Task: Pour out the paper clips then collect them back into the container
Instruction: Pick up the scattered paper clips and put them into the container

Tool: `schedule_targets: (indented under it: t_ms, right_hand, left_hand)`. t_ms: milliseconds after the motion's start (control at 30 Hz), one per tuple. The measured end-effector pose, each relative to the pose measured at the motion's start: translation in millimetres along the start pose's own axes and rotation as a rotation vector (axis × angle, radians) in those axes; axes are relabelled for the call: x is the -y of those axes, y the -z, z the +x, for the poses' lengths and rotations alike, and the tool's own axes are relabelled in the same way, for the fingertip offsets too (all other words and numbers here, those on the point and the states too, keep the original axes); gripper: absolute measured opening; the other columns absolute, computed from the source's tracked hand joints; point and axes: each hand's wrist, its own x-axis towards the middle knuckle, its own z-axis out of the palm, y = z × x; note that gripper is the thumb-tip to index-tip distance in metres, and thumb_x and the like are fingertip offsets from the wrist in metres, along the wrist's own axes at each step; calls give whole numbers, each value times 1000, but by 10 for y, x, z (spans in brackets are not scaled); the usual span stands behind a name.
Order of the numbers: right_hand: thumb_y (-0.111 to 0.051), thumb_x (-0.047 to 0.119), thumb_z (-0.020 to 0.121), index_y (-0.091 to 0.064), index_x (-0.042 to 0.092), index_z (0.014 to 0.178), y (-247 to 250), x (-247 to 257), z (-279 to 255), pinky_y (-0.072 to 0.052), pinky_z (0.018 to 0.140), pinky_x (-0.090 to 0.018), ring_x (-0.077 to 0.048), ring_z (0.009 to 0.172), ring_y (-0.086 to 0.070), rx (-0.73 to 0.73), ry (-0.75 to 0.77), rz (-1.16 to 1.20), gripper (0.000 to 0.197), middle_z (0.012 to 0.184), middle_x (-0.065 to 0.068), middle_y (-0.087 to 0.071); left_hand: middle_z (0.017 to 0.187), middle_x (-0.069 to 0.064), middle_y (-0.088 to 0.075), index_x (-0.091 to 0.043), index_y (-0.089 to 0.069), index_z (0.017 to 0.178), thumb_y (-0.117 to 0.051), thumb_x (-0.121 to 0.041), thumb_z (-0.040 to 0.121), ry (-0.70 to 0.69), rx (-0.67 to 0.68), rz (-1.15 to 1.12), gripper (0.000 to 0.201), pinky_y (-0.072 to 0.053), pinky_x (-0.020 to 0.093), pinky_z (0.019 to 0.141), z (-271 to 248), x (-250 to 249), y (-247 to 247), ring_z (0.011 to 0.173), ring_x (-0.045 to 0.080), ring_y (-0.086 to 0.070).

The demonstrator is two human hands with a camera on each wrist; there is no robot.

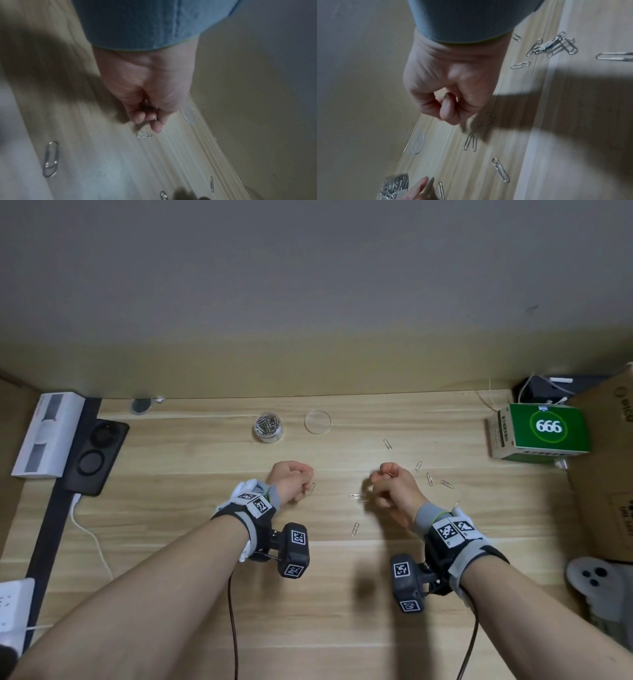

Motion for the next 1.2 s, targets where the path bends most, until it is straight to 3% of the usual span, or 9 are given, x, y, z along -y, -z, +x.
schedule_targets:
  t_ms: [100,233,333,500,567,733,867,1000,1200]
  right_hand:
    - [-27,-19,75,-43,13,86,-5,-15,4,-17,34,-14,-9,38,-35,31,-79,59,38,74,-11,-53]
    - [-43,9,83,-55,13,73,-9,-34,-13,-13,40,-17,-13,40,-25,-4,-45,24,16,56,-5,-39]
    - [-49,23,88,-54,15,66,-7,-47,-7,-16,43,-19,-14,40,-23,-75,-23,-104,25,44,3,-29]
    - [-80,20,79,-63,15,78,-31,-174,26,-45,64,-25,-13,61,-55,-70,153,-522,18,69,4,-63]
    - [-87,22,71,-66,17,88,-32,-233,28,-46,69,-28,-13,64,-55,-21,195,-741,27,71,6,-60]
    - [-82,35,71,-63,31,91,2,-313,-5,-42,69,-30,-17,83,-60,-54,304,-1222,28,83,13,-63]
    - [-77,39,76,-67,27,77,-10,-339,7,-43,66,-28,-19,82,-64,-54,316,-1275,16,79,11,-67]
    - [-70,42,82,-66,24,78,-5,-355,52,-45,68,-29,-21,82,-63,-14,299,-1296,19,82,8,-68]
    - [-56,30,87,-58,12,75,-10,-330,66,-44,75,-36,-22,75,-54,10,212,-827,22,77,2,-63]
  left_hand:
    - [62,5,-60,-11,-69,92,-48,-4,93,-35,-65,99,21,-33,25,47,-24,27,2,39,12,-42]
    - [79,10,-62,-16,-65,89,-39,-3,93,-40,-122,262,29,-41,30,57,-80,-24,-22,63,21,-48]
    - [84,13,-59,-15,-65,88,-47,-7,91,48,-116,383,21,-35,27,62,-86,-85,-45,75,23,-50]
    - [66,8,-61,-13,-60,61,-44,-28,84,88,-182,291,32,-37,30,65,-40,-27,-76,65,28,-53]
    - [61,7,-56,-9,-54,58,-41,-39,82,68,-256,245,40,-36,31,61,-62,-21,-77,61,28,-50]
    - [51,1,-36,-17,-39,49,-59,-22,75,2,-254,346,33,-25,28,50,-82,52,-79,51,21,-33]
    - [51,-2,-22,-21,-29,46,-57,-13,64,-51,-276,338,34,-19,30,53,-48,144,-64,55,20,-22]
    - [61,-6,-53,-22,-52,61,-68,-25,68,-60,-307,382,17,-34,25,55,-60,173,-45,60,19,-49]
    - [85,-3,-57,-20,-62,90,-75,-51,72,-134,-213,815,38,-38,28,67,-154,235,25,80,22,-55]
